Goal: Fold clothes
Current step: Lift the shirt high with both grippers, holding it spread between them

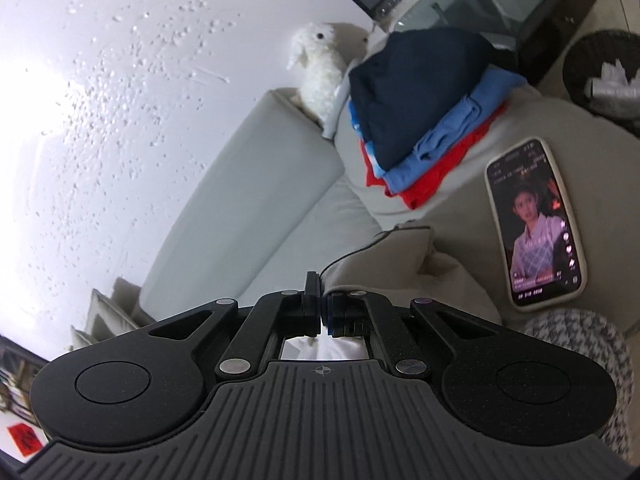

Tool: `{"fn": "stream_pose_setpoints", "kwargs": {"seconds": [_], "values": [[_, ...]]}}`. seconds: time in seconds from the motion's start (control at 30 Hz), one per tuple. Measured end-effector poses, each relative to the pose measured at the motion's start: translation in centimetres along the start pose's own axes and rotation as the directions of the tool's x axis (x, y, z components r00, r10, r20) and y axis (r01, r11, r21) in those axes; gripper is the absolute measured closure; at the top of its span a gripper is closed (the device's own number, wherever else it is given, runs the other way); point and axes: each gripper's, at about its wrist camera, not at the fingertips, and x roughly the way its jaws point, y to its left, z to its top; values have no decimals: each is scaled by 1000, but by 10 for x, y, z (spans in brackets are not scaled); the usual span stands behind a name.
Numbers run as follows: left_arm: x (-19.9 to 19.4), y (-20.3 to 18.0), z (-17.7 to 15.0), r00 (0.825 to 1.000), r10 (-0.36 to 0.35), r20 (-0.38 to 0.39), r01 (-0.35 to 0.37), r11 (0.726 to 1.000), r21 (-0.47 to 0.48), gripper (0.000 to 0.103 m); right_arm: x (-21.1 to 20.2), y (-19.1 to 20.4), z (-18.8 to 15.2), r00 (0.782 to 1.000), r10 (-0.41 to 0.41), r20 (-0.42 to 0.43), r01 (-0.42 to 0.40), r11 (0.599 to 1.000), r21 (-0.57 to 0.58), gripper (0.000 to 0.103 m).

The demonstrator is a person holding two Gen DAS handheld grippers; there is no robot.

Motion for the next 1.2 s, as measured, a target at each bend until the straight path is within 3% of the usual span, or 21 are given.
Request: {"fn": "stream_pose_setpoints", "kwargs": {"seconds": [0.07, 0.1, 0.27, 0.37, 0.47, 0.57, 0.73, 0.8, 1.0, 1.07, 1.2], "values": [[-8, -4, 3, 999, -24, 23, 24, 999, 21, 68, 0, -1, 2, 1000, 1, -4, -1, 1000, -3, 100], [-11, -7, 4, 999, -35, 33, 34, 999, 32, 83, 1, -1, 3, 1000, 1, -6, -1, 1000, -4, 100], [-67, -50, 18, 995, -38, 96, 16, 975, 224, 103, -10, 1, 8, 1000, 2, 5, -2, 1000, -17, 100], [-117, -73, 25, 986, -39, 162, -17, 943, 332, 103, -13, 6, 5, 1000, 12, 0, -12, 999, -42, 100], [-168, -90, 33, 963, -75, 260, -29, 926, 375, 103, -14, 17, -1, 1000, 29, -3, -29, 995, -94, 100], [-216, -116, 31, 933, -155, 324, -2, 899, 437, 103, -21, 34, -3, 997, 71, 4, -70, 986, -153, 100], [-279, -161, 16, 875, -294, 384, 34, 829, 558, 103, -54, 76, 0, 981, 190, 32, -176, 950, -260, 100], [-308, -183, 6, 837, -369, 405, 49, 787, 615, 103, -73, 95, 5, 968, 248, 46, -223, 926, -304, 100], [-366, -224, -15, 764, -448, 464, -2, 718, 696, 103, -133, 166, 23, 916, 398, 62, -327, 824, -463, 100], [-378, -233, -14, 756, -429, 494, -48, 716, 697, 103, -149, 188, 31, 898, 436, 49, -357, 791, -497, 100], [-380, -240, 18, 777, -354, 521, -118, 732, 672, 103, -138, 225, 49, 893, 451, 14, -373, 755, -540, 100]]}}
